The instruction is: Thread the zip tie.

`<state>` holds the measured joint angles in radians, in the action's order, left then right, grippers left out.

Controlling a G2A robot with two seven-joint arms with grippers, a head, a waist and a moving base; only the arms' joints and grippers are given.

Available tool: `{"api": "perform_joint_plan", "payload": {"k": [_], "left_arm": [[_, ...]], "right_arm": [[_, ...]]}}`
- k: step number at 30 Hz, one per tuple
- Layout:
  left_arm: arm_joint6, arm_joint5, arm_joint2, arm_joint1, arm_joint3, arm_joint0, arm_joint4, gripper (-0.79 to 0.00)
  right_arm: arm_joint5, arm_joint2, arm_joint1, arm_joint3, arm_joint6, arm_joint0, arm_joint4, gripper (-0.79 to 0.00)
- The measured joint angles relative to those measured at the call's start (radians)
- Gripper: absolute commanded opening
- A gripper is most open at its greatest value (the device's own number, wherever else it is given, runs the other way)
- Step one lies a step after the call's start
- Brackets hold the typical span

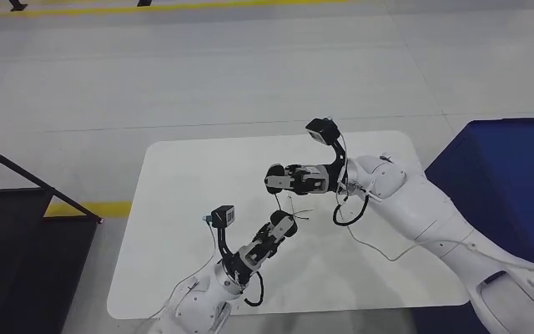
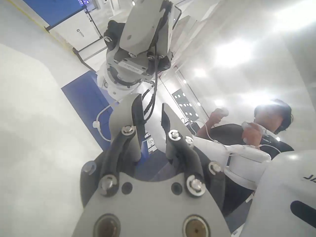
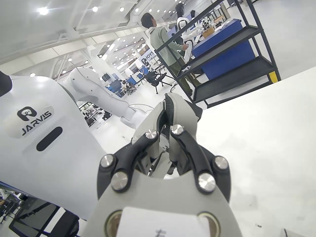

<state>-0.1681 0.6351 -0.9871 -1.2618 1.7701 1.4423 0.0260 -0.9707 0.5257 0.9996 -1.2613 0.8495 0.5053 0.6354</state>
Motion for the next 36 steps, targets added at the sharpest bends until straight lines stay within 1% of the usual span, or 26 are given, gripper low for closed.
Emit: {"api": "perform_joint_plan", "payload": {"k": [2, 3, 5, 11, 22, 23, 24, 26, 32, 34, 36], "left_arm": [[0.001, 0.007, 0.000, -0.001, -0.001, 0.001, -0.006, -0.702], [0.001, 0.014, -0.002, -0.001, -0.002, 0.002, -0.008, -0.714], [0.001, 0.024, -0.005, -0.001, -0.002, 0.006, -0.010, -0.785], [-0.008, 0.053, -0.020, 0.001, 0.005, 0.022, -0.058, -0.785], [-0.033, 0.056, -0.043, 0.003, 0.007, 0.039, -0.105, -0.785], [-0.039, 0.049, -0.046, 0.004, 0.005, 0.038, -0.108, -0.785], [-0.051, 0.038, -0.046, 0.004, 0.004, 0.037, -0.118, -0.785], [-0.065, 0.028, -0.042, 0.005, 0.006, 0.038, -0.143, -0.785], [-0.067, 0.023, -0.043, 0.005, 0.007, 0.037, -0.139, -0.785], [-0.080, 0.007, -0.063, 0.008, 0.017, 0.028, -0.097, -0.785], [-0.105, -0.006, -0.101, 0.017, 0.044, 0.032, -0.009, -0.785]], "right_arm": [[-0.004, -0.004, 0.000, 0.002, -0.004, -0.003, 0.000, -0.785], [-0.006, -0.006, -0.001, 0.003, -0.006, -0.004, -0.001, -0.785], [-0.011, -0.008, -0.001, 0.004, -0.011, -0.007, -0.003, -0.785], [-0.020, -0.018, -0.005, 0.004, -0.020, -0.016, -0.009, -0.785], [-0.042, -0.013, -0.026, 0.008, -0.042, -0.014, -0.006, -0.785], [-0.040, -0.014, -0.028, 0.003, -0.040, -0.012, -0.003, -0.179], [-0.029, -0.021, -0.031, -0.007, -0.029, -0.011, 0.001, 0.000], [-0.012, -0.032, -0.034, -0.023, -0.012, -0.011, 0.009, 0.000], [-0.011, -0.032, -0.034, -0.023, -0.011, -0.012, 0.010, 0.000], [0.011, -0.025, -0.035, -0.031, -0.022, -0.005, 0.010, 0.000], [0.066, -0.001, -0.041, -0.032, -0.011, 0.001, 0.044, 0.000]]}}
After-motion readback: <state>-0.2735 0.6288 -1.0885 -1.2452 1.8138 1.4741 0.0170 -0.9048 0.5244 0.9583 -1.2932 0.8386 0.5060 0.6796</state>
